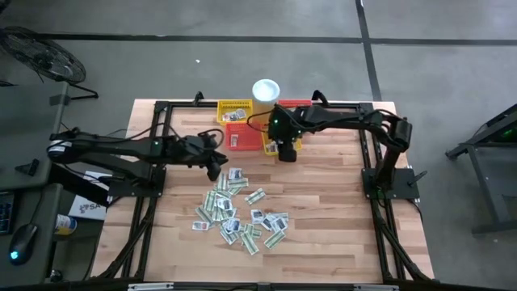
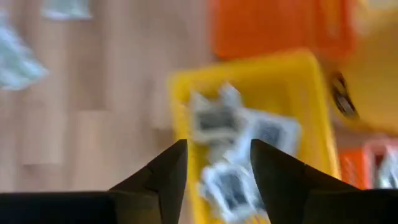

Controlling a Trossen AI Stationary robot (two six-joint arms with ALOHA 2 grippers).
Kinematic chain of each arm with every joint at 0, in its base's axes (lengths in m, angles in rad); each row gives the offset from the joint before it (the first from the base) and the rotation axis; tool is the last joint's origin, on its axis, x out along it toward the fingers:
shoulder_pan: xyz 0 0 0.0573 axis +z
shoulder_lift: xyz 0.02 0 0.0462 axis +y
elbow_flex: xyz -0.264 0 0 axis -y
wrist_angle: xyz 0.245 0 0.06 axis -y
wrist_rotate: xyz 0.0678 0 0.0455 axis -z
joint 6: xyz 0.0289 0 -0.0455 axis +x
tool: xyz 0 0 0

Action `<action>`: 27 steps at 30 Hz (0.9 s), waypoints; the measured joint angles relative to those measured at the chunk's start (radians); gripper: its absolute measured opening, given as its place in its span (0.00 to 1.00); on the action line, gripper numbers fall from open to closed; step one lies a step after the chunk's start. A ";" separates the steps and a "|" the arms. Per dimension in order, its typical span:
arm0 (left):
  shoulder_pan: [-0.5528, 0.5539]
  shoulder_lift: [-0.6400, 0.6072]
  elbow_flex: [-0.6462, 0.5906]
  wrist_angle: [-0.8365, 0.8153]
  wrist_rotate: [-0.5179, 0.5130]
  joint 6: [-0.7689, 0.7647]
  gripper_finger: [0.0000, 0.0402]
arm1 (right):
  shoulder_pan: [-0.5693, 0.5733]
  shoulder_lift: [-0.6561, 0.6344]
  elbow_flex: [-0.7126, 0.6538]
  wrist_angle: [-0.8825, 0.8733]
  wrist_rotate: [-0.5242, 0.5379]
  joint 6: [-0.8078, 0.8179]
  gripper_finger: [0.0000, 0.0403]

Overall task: Pick & Place First Aid Supplies
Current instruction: Put the black towelette pack into the bottom yellow basket

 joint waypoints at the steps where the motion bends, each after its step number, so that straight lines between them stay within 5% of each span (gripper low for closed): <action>1: 0.000 0.008 0.000 -0.012 0.004 -0.008 0.21 | 0.012 -0.004 0.000 0.013 -0.027 -0.024 0.42; 4: 0.000 0.015 0.000 -0.038 0.006 -0.024 0.21 | 0.050 -0.005 0.000 0.063 -0.082 -0.030 0.42; 12: 0.000 -0.035 -0.001 -0.114 0.025 0.023 0.21 | 0.128 -0.001 0.000 0.198 -0.085 0.449 0.40; 27: 0.000 0.029 0.000 -0.105 0.081 0.189 0.21 | 0.174 0.000 0.000 0.139 -0.092 0.779 0.37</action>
